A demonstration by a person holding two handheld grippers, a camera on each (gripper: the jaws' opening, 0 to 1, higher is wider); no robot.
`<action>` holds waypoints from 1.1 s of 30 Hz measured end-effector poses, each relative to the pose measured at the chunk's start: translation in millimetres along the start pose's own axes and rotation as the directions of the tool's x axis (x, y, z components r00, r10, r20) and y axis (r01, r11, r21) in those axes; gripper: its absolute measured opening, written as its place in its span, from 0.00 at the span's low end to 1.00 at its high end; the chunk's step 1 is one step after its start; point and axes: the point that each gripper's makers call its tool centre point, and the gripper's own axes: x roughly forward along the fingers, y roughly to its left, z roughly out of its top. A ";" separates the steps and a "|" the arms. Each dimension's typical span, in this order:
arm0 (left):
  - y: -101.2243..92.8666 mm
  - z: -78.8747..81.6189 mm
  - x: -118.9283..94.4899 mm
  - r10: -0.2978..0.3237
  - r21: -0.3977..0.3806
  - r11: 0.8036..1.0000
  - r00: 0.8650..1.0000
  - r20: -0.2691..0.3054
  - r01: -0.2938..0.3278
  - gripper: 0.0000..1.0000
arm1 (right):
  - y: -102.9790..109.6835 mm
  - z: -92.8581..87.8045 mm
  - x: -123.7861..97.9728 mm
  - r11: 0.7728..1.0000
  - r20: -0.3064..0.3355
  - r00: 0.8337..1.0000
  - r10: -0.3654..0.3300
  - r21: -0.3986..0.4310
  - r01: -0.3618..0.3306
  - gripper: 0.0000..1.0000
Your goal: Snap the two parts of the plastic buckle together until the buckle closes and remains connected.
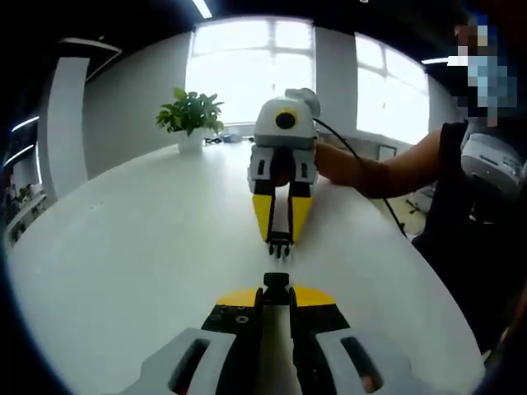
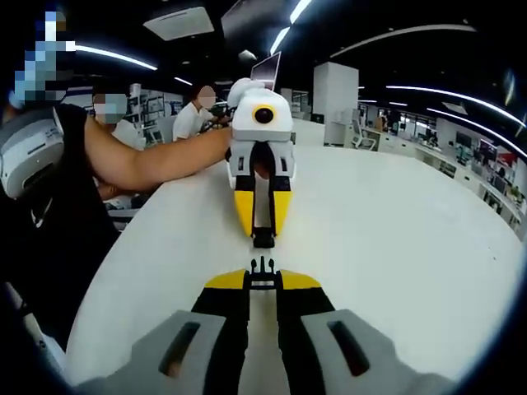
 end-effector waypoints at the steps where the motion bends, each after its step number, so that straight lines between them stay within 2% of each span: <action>1: 0.1 0.0 0.3 0.000 0.001 1.000 1.000 -0.001 0.000 0.11 | -0.1 -0.2 0.1 1.000 0.000 1.000 -0.001 0.000 0.001 0.10; 33: -1.6 -1.1 6.3 -0.002 0.019 1.000 1.000 -0.008 0.002 0.11 | 1.5 -3.8 4.9 1.000 -0.003 1.000 0.006 -0.004 -0.006 0.10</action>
